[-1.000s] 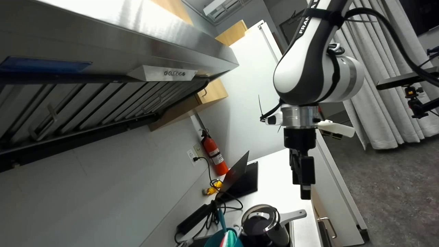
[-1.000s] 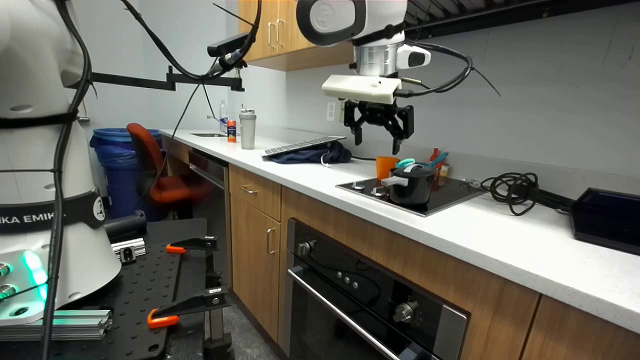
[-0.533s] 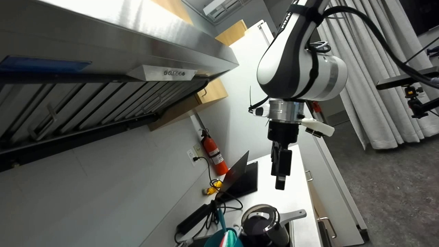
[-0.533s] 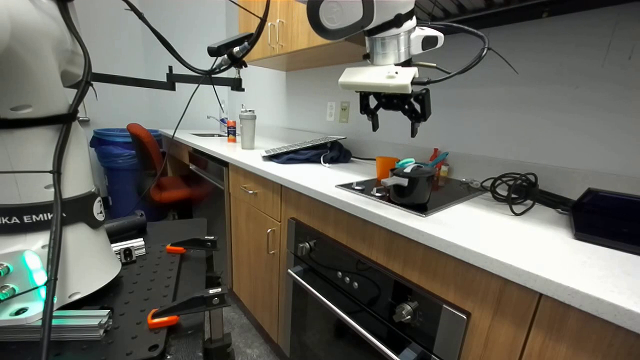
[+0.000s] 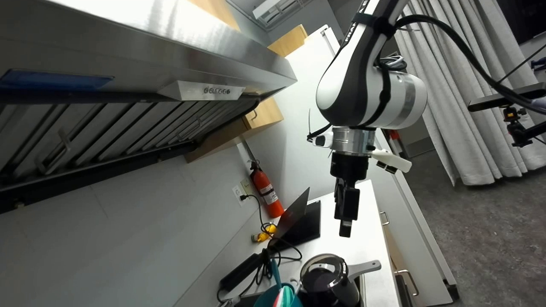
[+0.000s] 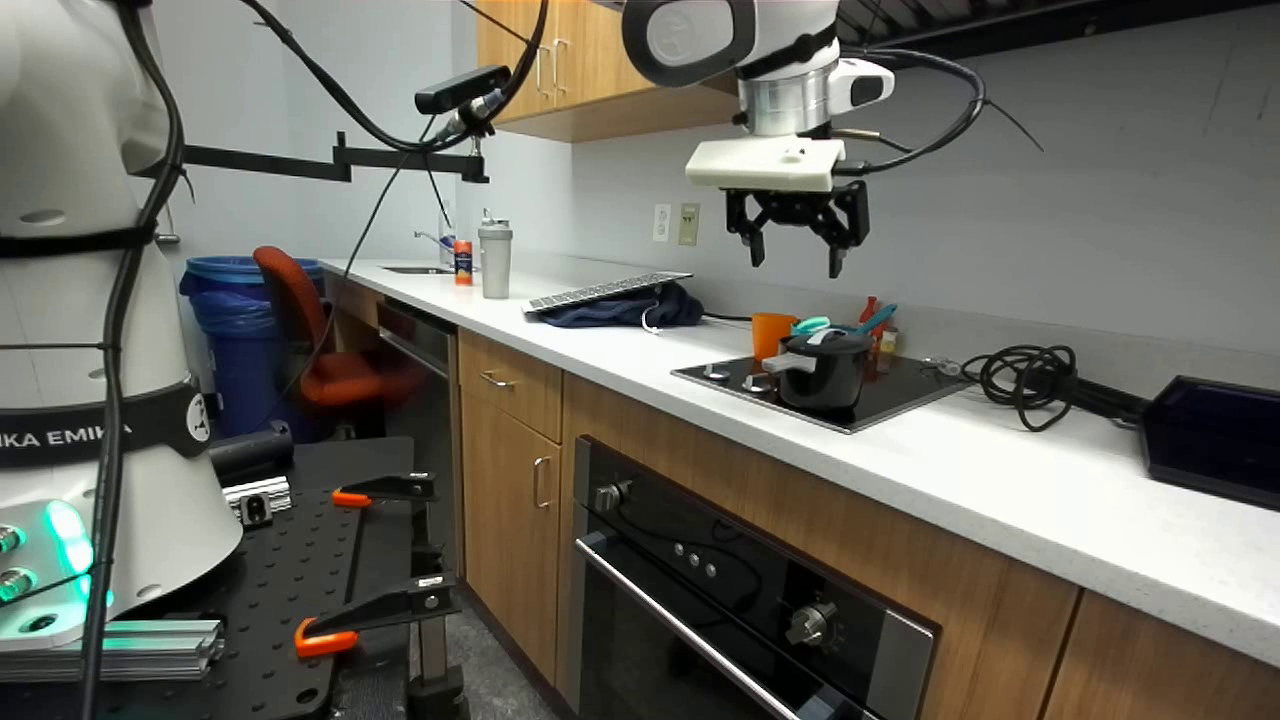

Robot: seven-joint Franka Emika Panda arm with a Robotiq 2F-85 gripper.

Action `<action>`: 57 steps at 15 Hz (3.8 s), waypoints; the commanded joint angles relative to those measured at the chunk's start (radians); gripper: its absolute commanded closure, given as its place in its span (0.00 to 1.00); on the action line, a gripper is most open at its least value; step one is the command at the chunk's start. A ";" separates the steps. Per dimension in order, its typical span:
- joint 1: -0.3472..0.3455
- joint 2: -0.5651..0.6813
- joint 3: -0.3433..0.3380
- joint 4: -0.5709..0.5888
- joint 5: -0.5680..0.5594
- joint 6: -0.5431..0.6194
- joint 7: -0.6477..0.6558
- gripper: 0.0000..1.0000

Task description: Take the lid from the top of the black pot and put it at the right of the stove then remove the purple object from the pot and put it on the stove

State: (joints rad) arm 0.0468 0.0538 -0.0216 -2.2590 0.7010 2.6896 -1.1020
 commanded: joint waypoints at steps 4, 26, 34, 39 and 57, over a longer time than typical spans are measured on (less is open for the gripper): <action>0.005 0.064 0.001 0.033 -0.013 0.024 0.046 0.00; 0.003 0.270 0.098 0.196 0.059 0.212 0.095 0.00; -0.001 0.331 0.113 0.234 0.064 0.320 0.100 0.00; 0.000 0.358 0.109 0.243 0.057 0.338 0.106 0.00; 0.004 0.373 0.103 0.261 0.054 0.340 0.119 1.00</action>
State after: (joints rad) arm 0.0476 0.4118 0.0776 -2.0200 0.7386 2.9957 -0.9974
